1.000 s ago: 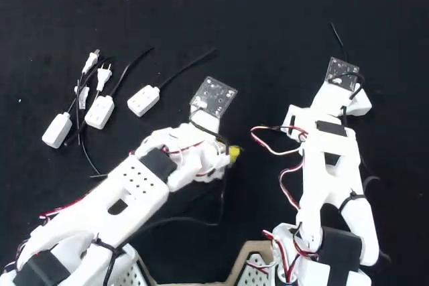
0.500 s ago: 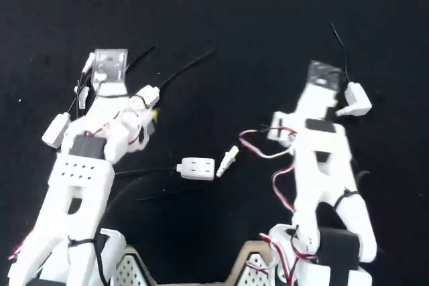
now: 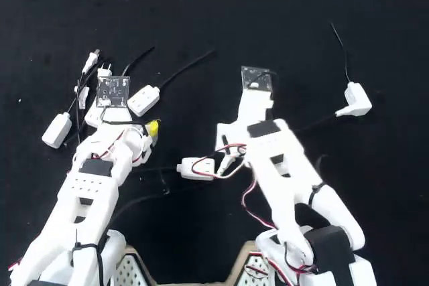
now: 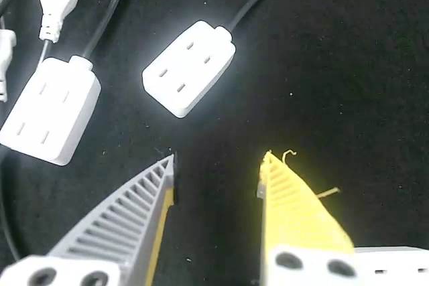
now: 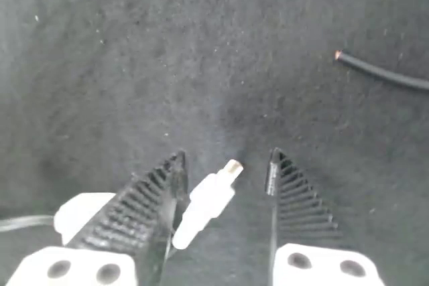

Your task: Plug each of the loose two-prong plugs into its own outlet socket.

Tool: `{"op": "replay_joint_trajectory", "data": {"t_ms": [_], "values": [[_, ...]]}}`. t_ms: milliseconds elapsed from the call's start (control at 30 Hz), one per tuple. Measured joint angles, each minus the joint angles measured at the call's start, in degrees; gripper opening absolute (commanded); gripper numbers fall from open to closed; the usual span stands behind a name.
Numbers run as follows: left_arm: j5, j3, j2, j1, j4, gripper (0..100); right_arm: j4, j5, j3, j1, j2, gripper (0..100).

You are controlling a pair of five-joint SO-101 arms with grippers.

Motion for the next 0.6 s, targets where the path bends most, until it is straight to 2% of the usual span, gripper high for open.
{"op": "replay_joint_trajectory", "data": {"t_ms": [100, 433, 600], "values": [[0.00, 0.00, 0.00, 0.00, 0.00, 20, 0.00, -3.08, 0.00, -0.35, 1.05, 18.4], [-0.09, 0.00, 0.00, 0.00, -0.18, 20, 3.25, -3.78, 0.00, -0.62, 3.69, 18.6], [-0.18, 0.00, 0.00, 0.00, -0.53, 20, 4.84, -3.78, 0.70, -6.59, 3.78, 18.5]]}}
